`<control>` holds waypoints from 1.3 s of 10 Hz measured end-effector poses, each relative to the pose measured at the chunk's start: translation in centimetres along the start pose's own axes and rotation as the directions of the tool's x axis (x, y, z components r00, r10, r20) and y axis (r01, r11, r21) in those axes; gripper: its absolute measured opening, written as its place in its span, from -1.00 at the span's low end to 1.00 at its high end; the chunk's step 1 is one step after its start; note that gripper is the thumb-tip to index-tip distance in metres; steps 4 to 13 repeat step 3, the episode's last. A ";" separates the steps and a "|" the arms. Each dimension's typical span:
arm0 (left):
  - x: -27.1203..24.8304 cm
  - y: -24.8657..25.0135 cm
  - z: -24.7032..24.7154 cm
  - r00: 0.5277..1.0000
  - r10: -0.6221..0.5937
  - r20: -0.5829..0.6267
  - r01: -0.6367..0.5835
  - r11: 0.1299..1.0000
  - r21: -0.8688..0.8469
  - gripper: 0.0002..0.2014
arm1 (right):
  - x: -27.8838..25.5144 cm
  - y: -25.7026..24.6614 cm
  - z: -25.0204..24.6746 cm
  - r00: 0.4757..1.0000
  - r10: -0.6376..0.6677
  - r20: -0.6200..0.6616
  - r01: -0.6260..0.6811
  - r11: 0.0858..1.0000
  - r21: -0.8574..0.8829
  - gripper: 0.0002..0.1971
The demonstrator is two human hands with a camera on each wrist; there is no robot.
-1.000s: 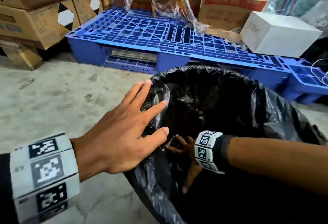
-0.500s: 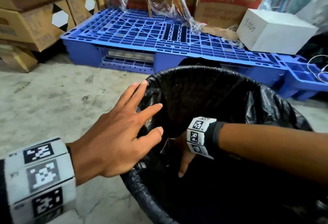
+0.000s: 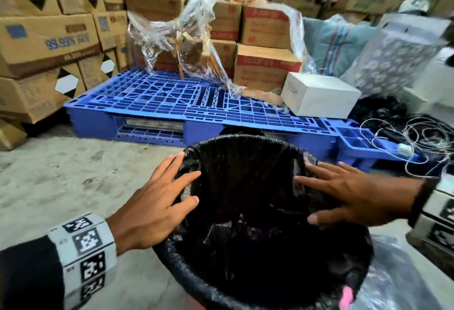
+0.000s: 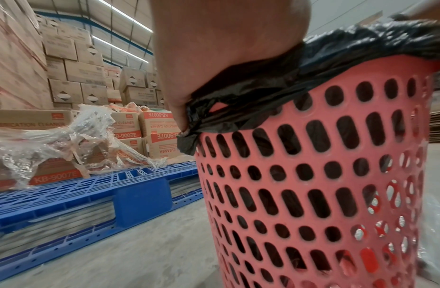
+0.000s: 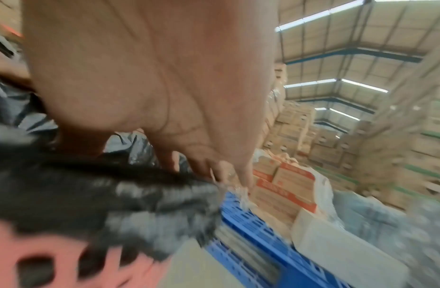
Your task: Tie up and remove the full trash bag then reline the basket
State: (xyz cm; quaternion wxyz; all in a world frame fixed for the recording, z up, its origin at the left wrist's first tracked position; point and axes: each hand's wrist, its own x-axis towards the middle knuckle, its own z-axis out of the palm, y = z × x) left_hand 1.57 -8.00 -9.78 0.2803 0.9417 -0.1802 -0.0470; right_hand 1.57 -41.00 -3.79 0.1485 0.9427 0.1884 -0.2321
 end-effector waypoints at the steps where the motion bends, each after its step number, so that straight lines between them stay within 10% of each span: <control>1: 0.6 -0.2 0.2 1.000 0.013 0.014 -0.014 0.999 0.032 -0.27 | -2.0 1.9 3.7 0.991 -0.014 -0.134 0.026 0.995 0.092 0.15; 3: -0.8 -0.1 -0.8 0.994 -0.045 -0.099 0.031 0.990 -0.140 -0.35 | -4.5 1.1 6.5 0.906 0.096 -0.412 0.145 0.844 0.516 -0.19; 13: -0.8 -0.1 -0.8 0.994 -0.045 -0.099 0.031 0.990 -0.140 -0.35 | -4.5 1.1 6.5 0.906 0.096 -0.412 0.145 0.844 0.516 -0.19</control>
